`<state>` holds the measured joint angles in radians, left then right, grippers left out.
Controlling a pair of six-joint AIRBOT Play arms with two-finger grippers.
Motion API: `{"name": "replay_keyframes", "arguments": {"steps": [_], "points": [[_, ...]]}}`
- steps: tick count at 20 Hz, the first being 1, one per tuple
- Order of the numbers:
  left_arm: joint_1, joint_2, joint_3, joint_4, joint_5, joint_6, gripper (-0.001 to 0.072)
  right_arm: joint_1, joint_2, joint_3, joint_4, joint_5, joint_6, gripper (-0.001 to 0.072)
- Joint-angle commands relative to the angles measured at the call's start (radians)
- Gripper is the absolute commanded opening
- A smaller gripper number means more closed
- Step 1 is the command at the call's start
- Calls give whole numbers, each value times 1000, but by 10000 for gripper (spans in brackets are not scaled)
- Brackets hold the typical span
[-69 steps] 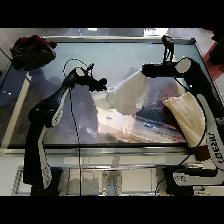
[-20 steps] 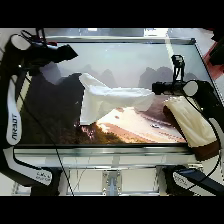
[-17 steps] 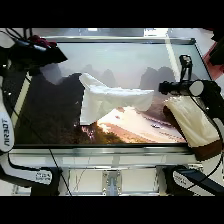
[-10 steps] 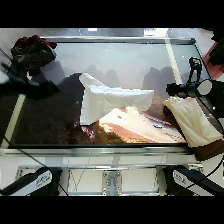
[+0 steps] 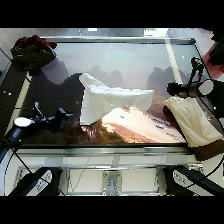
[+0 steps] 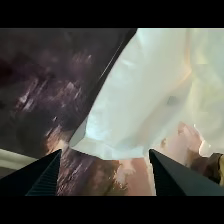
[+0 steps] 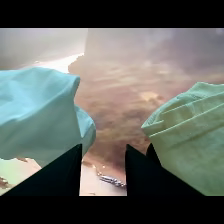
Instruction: Fold the shirts.
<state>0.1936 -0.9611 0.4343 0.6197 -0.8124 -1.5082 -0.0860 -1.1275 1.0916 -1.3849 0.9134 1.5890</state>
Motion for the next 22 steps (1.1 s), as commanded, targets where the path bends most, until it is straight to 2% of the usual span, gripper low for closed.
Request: {"name": "replay_keyframes", "arguments": {"steps": [1, 4, 8, 12, 16, 18, 19, 20, 21, 22], "points": [[-28, -23, -32, -45, 48, 16, 608, 0, 1, 1, 71, -31, -40, 351], [-88, -72, -32, -47, 53, 16, 608, 0, 1, 1, 95, -37, -47, 351], [-176, -93, -32, -64, 144, 7, 608, 0, 1, 1, 96, -37, -47, 351], [-228, -166, -32, -111, 163, 9, 608, 0, 6, 1, 95, -37, -47, 351], [-245, -227, -2, -165, 238, 13, 605, 0, 8, 1, 96, -37, -47, 351], [-246, -276, 27, -189, 228, 13, 577, 0, 8, 1, 101, -37, -47, 351], [-246, -299, 41, -202, 210, 14, 545, 0, 8, 1, 103, -37, -47, 350], [-246, -319, 56, -203, 188, 18, 441, 0, 8, 1, 103, -37, -47, 350], [-246, -335, 72, -206, 178, 21, 270, 0, 8, 1, 103, -35, -47, 350], [-246, -341, 86, -216, 185, 31, 57, 0, 8, 1, 103, -27, -46, 349]]}}
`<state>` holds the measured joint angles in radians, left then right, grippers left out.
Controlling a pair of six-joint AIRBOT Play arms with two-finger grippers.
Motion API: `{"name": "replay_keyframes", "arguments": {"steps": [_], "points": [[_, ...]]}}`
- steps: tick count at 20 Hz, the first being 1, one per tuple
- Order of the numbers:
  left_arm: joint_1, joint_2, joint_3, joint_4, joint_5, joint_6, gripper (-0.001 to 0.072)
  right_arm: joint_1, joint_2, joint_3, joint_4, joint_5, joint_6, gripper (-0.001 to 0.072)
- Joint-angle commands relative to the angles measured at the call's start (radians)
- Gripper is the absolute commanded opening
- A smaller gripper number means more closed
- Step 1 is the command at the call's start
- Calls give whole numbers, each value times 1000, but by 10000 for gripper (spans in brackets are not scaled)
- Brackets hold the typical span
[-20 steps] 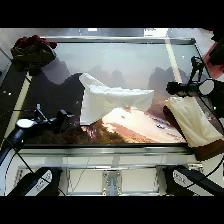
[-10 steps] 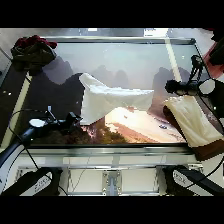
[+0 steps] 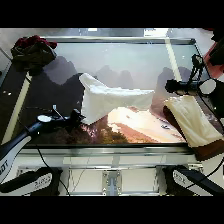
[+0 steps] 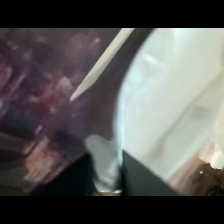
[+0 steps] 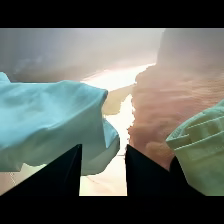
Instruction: Fold the shirts.
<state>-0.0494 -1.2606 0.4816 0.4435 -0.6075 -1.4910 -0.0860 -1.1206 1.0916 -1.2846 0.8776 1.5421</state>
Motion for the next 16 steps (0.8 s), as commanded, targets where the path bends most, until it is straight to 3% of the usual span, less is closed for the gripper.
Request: {"name": "replay_keyframes", "arguments": {"steps": [1, 5, 8, 9, 10, 13, 16], "points": [[-2, -41, 53, -64, -14, 45, 12, 0, 1, 1, -3, 26, 1, 350], [-2, -41, 164, -137, -38, 145, 11, -2, -6, -55, 45, 68, -2, 351], [-2, -41, 251, -137, -62, 165, 11, 1, -93, -113, 175, 27, -135, 355], [-2, -40, 273, -137, -73, 166, 12, 3, -137, -113, 232, 6, -187, 454], [-2, -39, 292, -137, -83, 169, 11, 3, -182, -113, 291, -33, -225, 475], [-1, -37, 314, -138, -101, 178, 12, 7, -293, -113, 440, -85, -307, 484], [-1, -37, 314, -136, -105, 180, 12, 29, -365, -113, 465, -135, -362, 485]]}}
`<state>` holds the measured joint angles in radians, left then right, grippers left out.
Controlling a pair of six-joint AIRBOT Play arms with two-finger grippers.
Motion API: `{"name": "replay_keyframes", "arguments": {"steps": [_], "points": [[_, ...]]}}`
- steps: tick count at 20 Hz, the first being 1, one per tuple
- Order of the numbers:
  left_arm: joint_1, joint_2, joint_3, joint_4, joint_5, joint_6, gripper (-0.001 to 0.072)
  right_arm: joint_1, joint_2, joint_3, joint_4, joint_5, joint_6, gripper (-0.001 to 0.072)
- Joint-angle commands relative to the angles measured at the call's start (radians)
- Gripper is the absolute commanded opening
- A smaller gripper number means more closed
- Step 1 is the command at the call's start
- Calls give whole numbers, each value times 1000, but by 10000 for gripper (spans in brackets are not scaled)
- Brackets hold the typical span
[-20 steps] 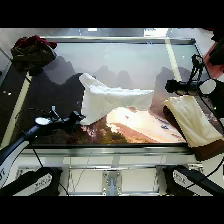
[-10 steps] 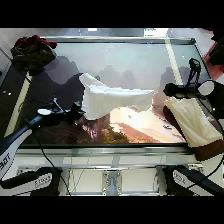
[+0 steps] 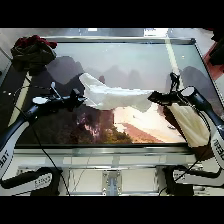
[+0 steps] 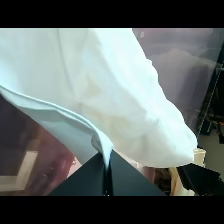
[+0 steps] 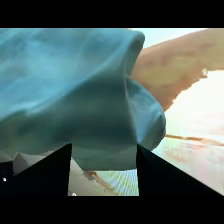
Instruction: Fold the shirts.
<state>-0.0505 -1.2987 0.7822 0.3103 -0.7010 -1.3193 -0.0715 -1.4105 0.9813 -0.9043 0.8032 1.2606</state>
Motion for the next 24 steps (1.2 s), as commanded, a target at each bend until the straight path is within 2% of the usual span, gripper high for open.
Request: {"name": "replay_keyframes", "arguments": {"steps": [1, 4, 5, 7, 8, 12, 15, 17, 18, 19, 21, 24], "points": [[0, 1, 13, -3, -11, 8, 12, 17, -89, -3, 86, -91, -81, 484], [0, 1, 13, -3, -10, 21, 12, 15, -108, -2, 97, -186, -86, 466], [0, 1, 13, -4, -10, 38, 11, 15, -113, 0, 104, -206, -108, 365], [0, 2, 14, -7, -1, 45, 11, 15, -115, 6, 131, -241, -156, 32], [0, 4, 14, -25, 8, 55, 11, 15, -115, 18, 146, -244, -177, 26], [14, 24, 40, -244, 40, 210, 11, 15, -109, 124, 149, -190, -188, 25], [47, 32, 100, -351, -13, 263, 11, 15, -100, 211, 127, -50, -188, 23], [71, 54, 171, -436, -93, 390, 10, 15, -55, 263, 48, 51, -164, 22], [76, 80, 209, -467, -94, 449, 9, 15, -6, 283, -43, 71, -121, 22], [80, 116, 254, -468, -71, 485, 9, 15, 54, 297, -161, 73, -55, 22], [89, 180, 340, -427, -44, 486, 9, 15, 175, 311, -338, 109, 34, 23], [88, 233, 425, -277, -66, 438, 9, 15, 238, 304, -338, 216, 64, 27]]}}
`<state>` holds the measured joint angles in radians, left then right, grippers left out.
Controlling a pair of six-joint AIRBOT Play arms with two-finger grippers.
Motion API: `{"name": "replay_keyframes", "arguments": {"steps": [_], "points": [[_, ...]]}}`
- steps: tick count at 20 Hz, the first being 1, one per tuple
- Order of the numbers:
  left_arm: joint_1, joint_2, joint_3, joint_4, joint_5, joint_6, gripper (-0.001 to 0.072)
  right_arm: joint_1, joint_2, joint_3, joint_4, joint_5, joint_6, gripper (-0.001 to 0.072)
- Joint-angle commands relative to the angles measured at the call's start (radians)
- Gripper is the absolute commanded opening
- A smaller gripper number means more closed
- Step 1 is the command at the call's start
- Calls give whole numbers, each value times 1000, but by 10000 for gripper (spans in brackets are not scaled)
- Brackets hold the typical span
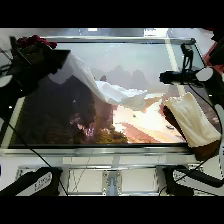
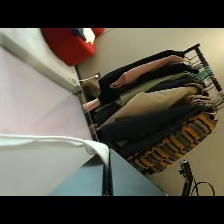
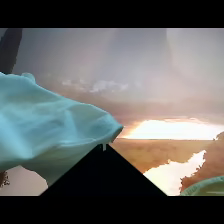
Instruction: Fold the shirts.
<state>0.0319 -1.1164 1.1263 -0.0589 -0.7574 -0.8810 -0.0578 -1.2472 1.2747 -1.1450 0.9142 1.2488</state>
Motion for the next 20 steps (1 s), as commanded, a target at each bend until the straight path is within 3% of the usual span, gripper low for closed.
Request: {"name": "replay_keyframes", "arguments": {"steps": [1, 2, 3, 4, 9, 14, 16, 19, 20], "points": [[6, 52, 87, 125, -25, -42, 9, 1, 61, -18, -40, 105, 76, 81], [6, 51, 87, 159, -37, -71, 9, 1, 40, -55, 17, 88, 80, 259], [5, 52, 87, 203, -50, -96, 9, 1, 11, -97, 64, 67, 95, 480], [5, 51, 87, 247, -60, -123, 9, 1, -24, -134, 98, 64, 103, 530], [5, 51, 87, 359, -67, -162, 9, 2, -201, -293, 286, -65, 95, 550], [5, 51, 87, 418, -10, -162, 9, 19, -321, -300, 550, -178, -175, 550], [5, 51, 87, 433, 4, -162, 9, 40, -353, -291, 590, -254, -204, 549], [5, 51, 87, 456, 9, -163, 10, 69, -402, -222, 594, -250, -220, 535], [5, 51, 87, 457, 9, -163, 10, 82, -409, -200, 595, -268, -220, 392]]}}
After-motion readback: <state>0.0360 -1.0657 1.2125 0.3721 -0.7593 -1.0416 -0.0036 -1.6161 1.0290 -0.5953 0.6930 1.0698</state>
